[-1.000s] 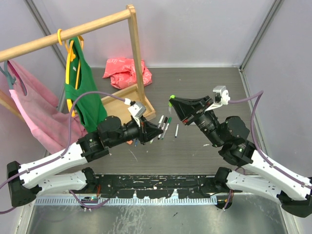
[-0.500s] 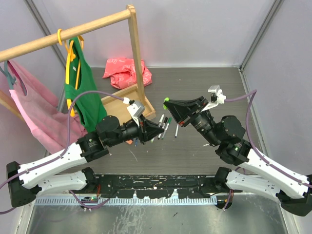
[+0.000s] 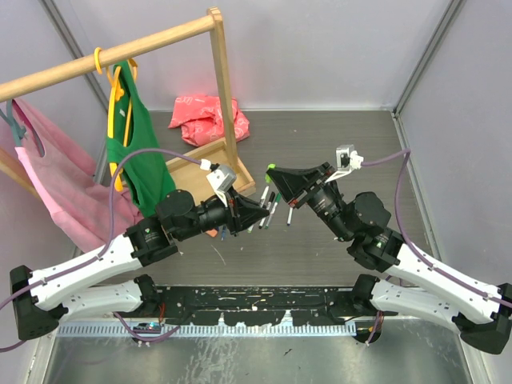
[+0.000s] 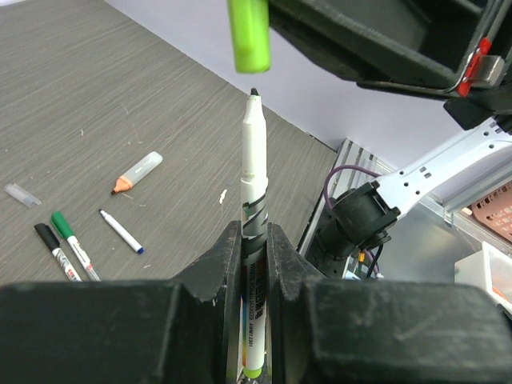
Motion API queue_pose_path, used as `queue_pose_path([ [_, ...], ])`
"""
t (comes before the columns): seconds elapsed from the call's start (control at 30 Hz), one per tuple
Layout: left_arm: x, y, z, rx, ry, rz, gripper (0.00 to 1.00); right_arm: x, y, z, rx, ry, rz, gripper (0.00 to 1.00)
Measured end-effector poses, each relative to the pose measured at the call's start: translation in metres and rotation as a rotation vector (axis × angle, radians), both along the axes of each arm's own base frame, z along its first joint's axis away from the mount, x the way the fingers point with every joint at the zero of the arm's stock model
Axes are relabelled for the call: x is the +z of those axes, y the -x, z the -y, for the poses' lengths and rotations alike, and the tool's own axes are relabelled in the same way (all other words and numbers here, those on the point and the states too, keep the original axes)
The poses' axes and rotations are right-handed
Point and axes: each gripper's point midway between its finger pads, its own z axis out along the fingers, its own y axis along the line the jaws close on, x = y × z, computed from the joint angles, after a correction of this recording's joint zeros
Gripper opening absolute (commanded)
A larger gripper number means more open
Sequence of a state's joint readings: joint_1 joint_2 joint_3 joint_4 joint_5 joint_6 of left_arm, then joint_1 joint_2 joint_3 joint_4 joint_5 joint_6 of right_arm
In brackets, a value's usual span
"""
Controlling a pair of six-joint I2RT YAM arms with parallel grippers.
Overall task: Insert the pens into the pen caps
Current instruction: Insert the pen cap onto the pen.
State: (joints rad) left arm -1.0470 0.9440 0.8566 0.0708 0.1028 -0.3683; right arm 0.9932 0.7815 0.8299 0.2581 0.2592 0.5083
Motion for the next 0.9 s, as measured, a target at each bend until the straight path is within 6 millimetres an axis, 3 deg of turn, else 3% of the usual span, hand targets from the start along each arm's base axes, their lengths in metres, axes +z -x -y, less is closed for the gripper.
queue_pose_path([
  [0.9, 0.0057, 0.0000, -0.0016, 0.005, 0.012, 0.008, 0.00, -0.0068, -0.0043, -0.0015, -0.010, -0.031, -0.048, 0.00],
])
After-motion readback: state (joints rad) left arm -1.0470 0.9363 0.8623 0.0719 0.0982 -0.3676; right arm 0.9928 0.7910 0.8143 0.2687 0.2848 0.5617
